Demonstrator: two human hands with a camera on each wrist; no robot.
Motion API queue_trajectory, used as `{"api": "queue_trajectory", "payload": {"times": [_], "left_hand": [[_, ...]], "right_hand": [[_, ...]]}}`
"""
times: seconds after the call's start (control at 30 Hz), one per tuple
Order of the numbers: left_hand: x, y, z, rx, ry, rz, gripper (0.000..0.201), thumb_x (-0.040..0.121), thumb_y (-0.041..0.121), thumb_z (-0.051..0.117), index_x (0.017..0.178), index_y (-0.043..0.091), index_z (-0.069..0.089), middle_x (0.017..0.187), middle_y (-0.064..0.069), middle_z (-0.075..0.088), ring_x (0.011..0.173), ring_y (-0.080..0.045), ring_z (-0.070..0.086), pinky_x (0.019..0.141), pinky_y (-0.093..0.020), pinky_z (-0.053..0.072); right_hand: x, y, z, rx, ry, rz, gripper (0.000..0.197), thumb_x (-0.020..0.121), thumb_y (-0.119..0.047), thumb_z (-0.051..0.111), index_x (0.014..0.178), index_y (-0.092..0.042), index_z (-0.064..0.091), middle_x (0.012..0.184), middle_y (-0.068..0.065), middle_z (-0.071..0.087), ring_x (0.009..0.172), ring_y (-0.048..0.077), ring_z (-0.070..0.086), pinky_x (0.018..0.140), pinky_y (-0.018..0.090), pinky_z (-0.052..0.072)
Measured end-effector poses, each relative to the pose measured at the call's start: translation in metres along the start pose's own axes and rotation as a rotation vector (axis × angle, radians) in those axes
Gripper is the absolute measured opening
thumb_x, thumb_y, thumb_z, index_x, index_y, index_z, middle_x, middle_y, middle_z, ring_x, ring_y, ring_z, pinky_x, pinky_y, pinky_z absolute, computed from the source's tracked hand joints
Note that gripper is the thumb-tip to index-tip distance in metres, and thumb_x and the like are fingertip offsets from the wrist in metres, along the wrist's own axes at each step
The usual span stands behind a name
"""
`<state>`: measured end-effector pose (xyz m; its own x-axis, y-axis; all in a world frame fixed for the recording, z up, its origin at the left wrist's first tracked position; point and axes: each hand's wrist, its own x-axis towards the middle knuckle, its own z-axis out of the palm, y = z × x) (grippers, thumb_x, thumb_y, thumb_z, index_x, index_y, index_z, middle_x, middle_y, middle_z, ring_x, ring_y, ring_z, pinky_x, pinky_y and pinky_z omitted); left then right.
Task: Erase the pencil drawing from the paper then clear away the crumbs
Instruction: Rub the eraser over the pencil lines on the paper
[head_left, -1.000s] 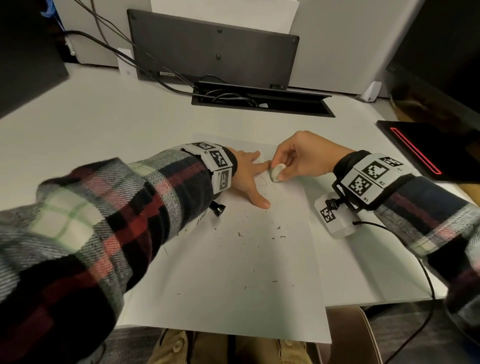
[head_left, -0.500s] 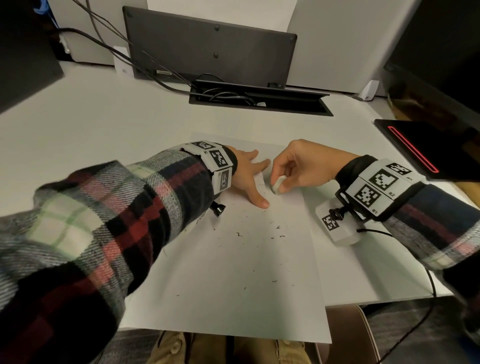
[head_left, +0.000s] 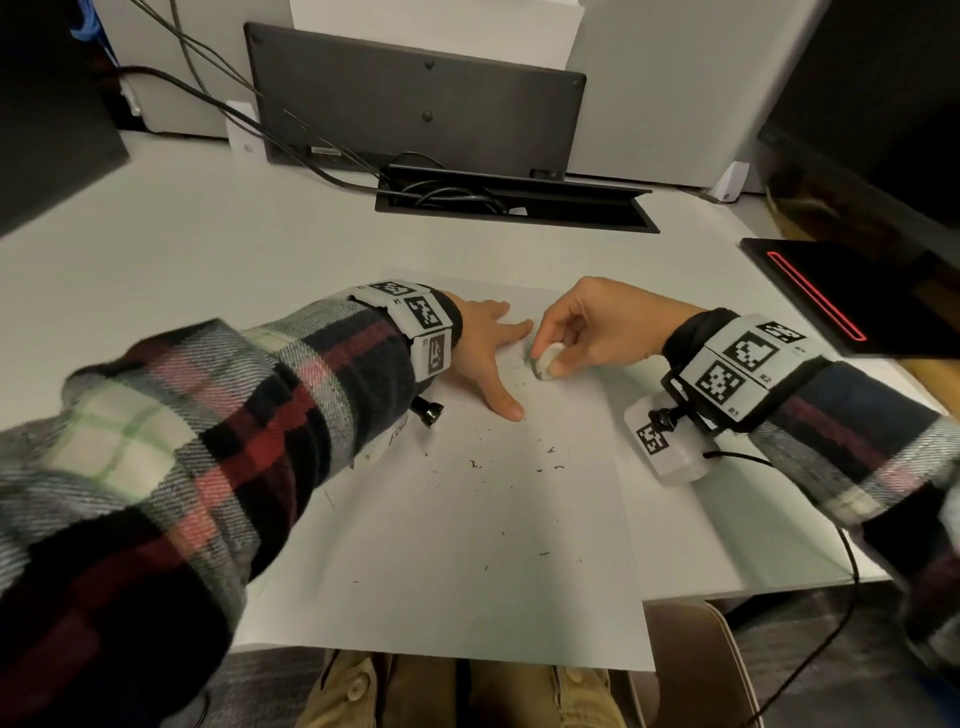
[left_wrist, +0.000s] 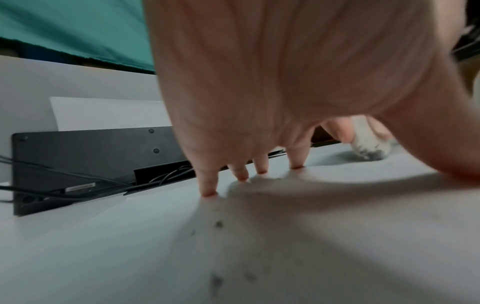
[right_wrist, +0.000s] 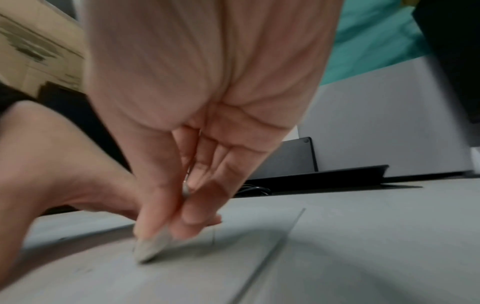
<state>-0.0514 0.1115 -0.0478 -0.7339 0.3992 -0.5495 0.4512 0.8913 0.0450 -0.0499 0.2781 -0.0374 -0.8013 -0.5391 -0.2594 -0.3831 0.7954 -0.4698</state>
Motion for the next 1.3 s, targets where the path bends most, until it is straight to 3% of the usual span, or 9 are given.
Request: {"api": "queue_trajectory", "payload": {"times": [0.17,0.3,0.43,0.53,0.67,0.83,0.93,1.17,1.3], "left_hand": [[-0.006,-0.006,0.001,-0.052,-0.025,-0.01,0.115,0.067,0.061,0.069,0.146,0.038,-0.011,0.155,0.007,-0.017,0.145,-0.019,0.0,0.116,-0.044,0.015],[-0.006,-0.007,0.004,-0.061,-0.014,-0.026,0.118,0.07,0.062,0.067,0.148,0.027,-0.014,0.155,0.01,-0.019,0.145,-0.014,-0.001,0.116,-0.038,0.011],[-0.004,-0.007,0.005,-0.046,-0.01,-0.048,0.12,0.069,0.064,0.065,0.148,0.021,-0.014,0.155,0.011,-0.019,0.145,-0.013,0.003,0.115,-0.036,0.014],[-0.004,-0.007,0.005,-0.029,-0.007,-0.048,0.12,0.069,0.066,0.064,0.148,0.021,-0.015,0.156,0.01,-0.018,0.145,-0.014,0.001,0.115,-0.037,0.013],[-0.004,-0.009,0.005,-0.013,0.009,-0.049,0.119,0.068,0.068,0.063,0.148,0.025,-0.014,0.156,0.007,-0.016,0.145,-0.017,-0.007,0.115,-0.041,0.006],[-0.003,-0.014,0.005,-0.079,0.026,-0.028,0.108,0.073,0.066,0.06,0.148,0.031,-0.01,0.157,0.006,-0.013,0.145,-0.018,-0.006,0.115,-0.043,0.006],[-0.001,-0.018,0.006,-0.087,0.024,-0.025,0.106,0.073,0.068,0.058,0.147,0.035,-0.011,0.157,0.005,-0.014,0.145,-0.02,-0.007,0.115,-0.045,0.006],[0.002,-0.02,0.006,-0.077,-0.014,-0.034,0.11,0.071,0.072,0.056,0.145,0.037,-0.016,0.155,0.005,-0.022,0.144,-0.021,-0.014,0.115,-0.045,0.003],[0.002,-0.019,0.007,-0.067,-0.02,-0.039,0.112,0.069,0.073,0.057,0.145,0.037,-0.017,0.155,0.005,-0.022,0.144,-0.02,-0.014,0.115,-0.046,0.003]], "right_hand": [[0.002,0.003,0.0,0.082,0.112,0.062,0.014,0.074,-0.014,0.077,0.085,-0.015,0.07,0.087,0.011,0.069,0.056,-0.002,0.057,0.062,0.008,0.047],[-0.003,-0.006,0.002,0.147,0.039,0.069,0.014,0.074,-0.007,0.075,0.086,-0.009,0.069,0.08,0.015,0.07,0.065,0.017,0.067,0.067,0.02,0.054],[-0.008,-0.015,0.009,0.154,-0.146,0.028,0.017,0.073,0.0,0.075,0.082,-0.014,0.07,0.065,-0.002,0.067,0.055,0.0,0.06,0.06,0.012,0.048],[-0.001,-0.011,0.007,0.011,0.016,0.021,0.014,0.073,-0.008,0.076,0.083,-0.018,0.07,0.078,0.005,0.068,0.059,-0.004,0.056,0.062,0.009,0.046],[0.001,-0.008,0.003,0.047,-0.046,0.038,0.014,0.074,-0.009,0.076,0.086,-0.011,0.071,0.084,0.016,0.071,0.066,0.018,0.064,0.066,0.018,0.051],[0.017,0.002,-0.003,-0.033,0.144,0.041,0.013,0.076,-0.017,0.076,0.086,-0.023,0.069,0.092,0.007,0.07,0.065,0.005,0.057,0.071,0.018,0.048],[0.024,-0.001,0.0,-0.041,0.093,0.023,0.012,0.075,-0.018,0.076,0.083,-0.024,0.07,0.09,0.003,0.071,0.066,0.002,0.057,0.077,0.023,0.05],[0.019,-0.012,0.006,0.023,-0.099,-0.035,0.013,0.074,-0.011,0.076,0.083,-0.019,0.072,0.079,0.008,0.07,0.059,0.001,0.052,0.061,0.011,0.044],[0.03,-0.008,0.002,-0.099,0.05,-0.04,0.011,0.076,-0.013,0.074,0.085,-0.018,0.071,0.087,0.006,0.071,0.061,-0.001,0.052,0.064,0.013,0.044]]}}
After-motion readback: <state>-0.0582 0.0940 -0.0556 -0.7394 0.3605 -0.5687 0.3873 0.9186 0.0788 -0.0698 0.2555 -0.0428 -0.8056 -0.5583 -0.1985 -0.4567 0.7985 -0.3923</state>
